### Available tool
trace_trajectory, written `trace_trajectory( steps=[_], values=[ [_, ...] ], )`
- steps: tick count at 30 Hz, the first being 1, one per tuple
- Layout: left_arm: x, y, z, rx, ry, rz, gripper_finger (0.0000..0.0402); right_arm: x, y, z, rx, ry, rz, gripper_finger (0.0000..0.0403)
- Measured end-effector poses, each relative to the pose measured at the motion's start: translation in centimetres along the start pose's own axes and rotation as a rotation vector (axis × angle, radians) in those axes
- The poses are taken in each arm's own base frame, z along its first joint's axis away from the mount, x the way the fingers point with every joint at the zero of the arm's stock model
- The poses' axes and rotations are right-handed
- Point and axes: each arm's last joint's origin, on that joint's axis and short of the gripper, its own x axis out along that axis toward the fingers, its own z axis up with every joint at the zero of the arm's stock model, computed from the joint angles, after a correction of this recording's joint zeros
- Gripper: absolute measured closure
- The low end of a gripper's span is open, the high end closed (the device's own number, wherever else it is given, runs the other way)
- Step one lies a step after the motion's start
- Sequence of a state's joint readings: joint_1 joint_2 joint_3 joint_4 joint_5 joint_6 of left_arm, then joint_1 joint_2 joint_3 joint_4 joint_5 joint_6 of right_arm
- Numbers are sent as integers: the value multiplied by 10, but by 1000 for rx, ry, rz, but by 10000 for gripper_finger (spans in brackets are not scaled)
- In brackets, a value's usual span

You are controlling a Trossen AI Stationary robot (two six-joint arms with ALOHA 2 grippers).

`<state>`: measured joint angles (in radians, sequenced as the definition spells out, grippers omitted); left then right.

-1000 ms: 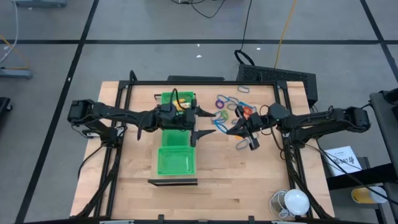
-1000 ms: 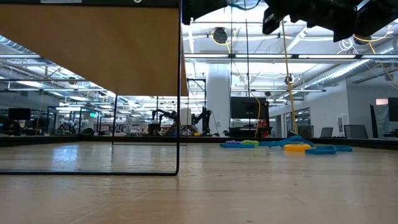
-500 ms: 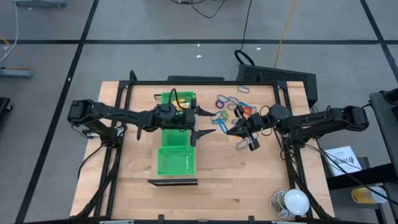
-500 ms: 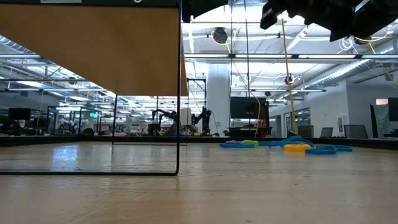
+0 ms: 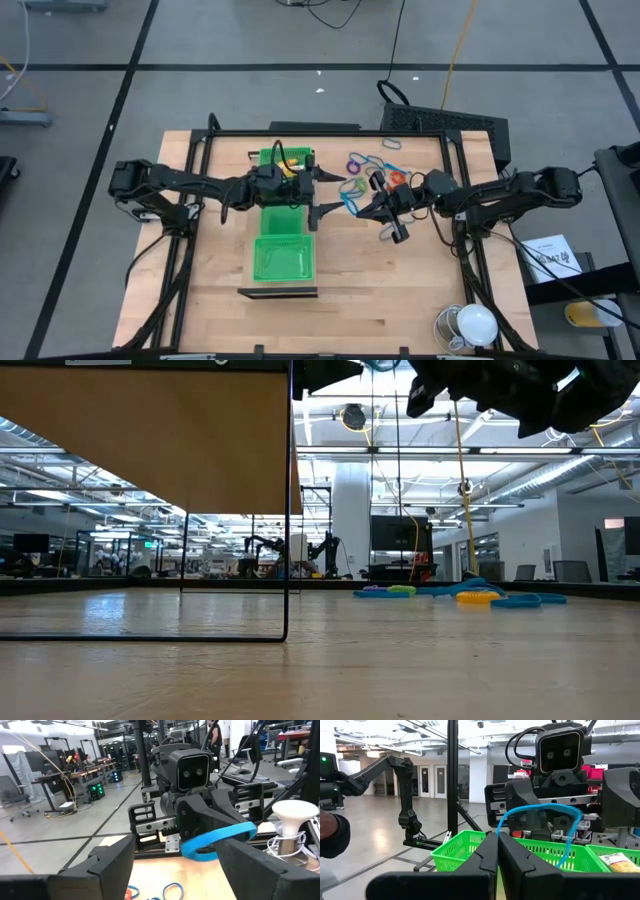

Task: Pick & Place Office Desk Supplies
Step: Put the blue rubber band into the center green bin on the shelf

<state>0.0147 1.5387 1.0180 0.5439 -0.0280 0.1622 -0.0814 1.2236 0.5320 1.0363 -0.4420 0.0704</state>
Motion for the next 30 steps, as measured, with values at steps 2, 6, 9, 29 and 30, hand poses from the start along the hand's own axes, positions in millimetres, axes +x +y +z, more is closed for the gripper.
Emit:
trace_trajectory(
  steps=[2, 6, 9, 29, 30],
  values=[
    [0, 0, 0, 0, 0, -2, 148, 0, 0, 0, 0, 1, 3, 403],
    [0, 0, 0, -1, -1, -9, 210, 0, 0, 0, 0, 1, 4, 403],
    [0, 0, 0, -2, -1, -10, 258, 0, 0, 0, 0, 0, 4, 403],
    [-2, 0, 4, -8, -20, -8, 397, 0, -1, 0, -3, 4, -8, 390],
    [-3, 1, 6, -8, -27, -7, 397, 0, -1, -1, -1, 7, -8, 386]
  ],
)
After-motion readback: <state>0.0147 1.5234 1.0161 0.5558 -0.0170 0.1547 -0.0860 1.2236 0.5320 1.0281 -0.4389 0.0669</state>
